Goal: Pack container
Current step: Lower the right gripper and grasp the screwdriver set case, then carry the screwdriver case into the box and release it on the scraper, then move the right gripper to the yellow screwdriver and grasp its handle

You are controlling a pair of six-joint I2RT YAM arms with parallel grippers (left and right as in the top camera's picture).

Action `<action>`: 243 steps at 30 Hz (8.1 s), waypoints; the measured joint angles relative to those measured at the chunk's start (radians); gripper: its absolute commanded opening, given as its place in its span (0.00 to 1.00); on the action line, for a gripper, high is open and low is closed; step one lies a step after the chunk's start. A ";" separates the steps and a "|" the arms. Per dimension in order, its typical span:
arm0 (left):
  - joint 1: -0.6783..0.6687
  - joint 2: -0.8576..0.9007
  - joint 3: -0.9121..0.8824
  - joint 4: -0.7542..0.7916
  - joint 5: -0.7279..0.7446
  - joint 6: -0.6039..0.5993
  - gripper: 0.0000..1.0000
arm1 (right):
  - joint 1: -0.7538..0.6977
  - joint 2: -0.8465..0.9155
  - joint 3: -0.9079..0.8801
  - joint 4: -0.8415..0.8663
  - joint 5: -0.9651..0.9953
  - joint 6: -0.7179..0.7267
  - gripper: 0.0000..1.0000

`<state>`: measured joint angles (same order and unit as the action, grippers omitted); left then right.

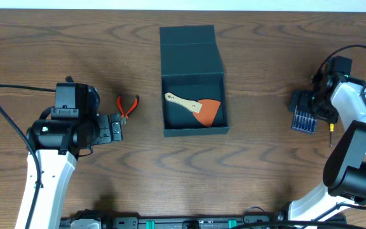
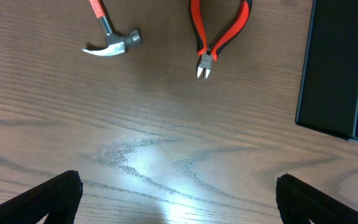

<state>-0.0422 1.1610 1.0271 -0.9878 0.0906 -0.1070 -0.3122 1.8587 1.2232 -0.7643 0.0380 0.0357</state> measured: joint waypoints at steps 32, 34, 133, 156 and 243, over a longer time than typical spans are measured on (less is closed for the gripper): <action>0.000 0.000 0.000 0.000 0.000 0.000 0.98 | -0.029 0.070 -0.045 0.101 -0.035 -0.023 0.99; 0.000 0.000 0.000 0.000 0.000 0.000 0.98 | -0.029 0.071 -0.044 0.100 -0.035 -0.022 0.97; 0.000 0.000 0.000 0.000 0.000 0.000 0.99 | 0.838 0.149 0.285 -0.039 -0.077 -0.719 0.71; 0.000 0.000 0.000 -0.011 0.000 0.000 0.98 | 0.835 0.138 0.361 -0.127 -0.087 -0.622 0.99; 0.000 0.000 0.000 -0.011 0.000 0.000 0.98 | -0.266 0.151 0.111 0.058 -0.102 -0.282 0.98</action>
<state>-0.0422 1.1610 1.0275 -0.9993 0.0906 -0.1070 -0.5781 2.0094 1.3338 -0.7063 -0.0643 -0.2462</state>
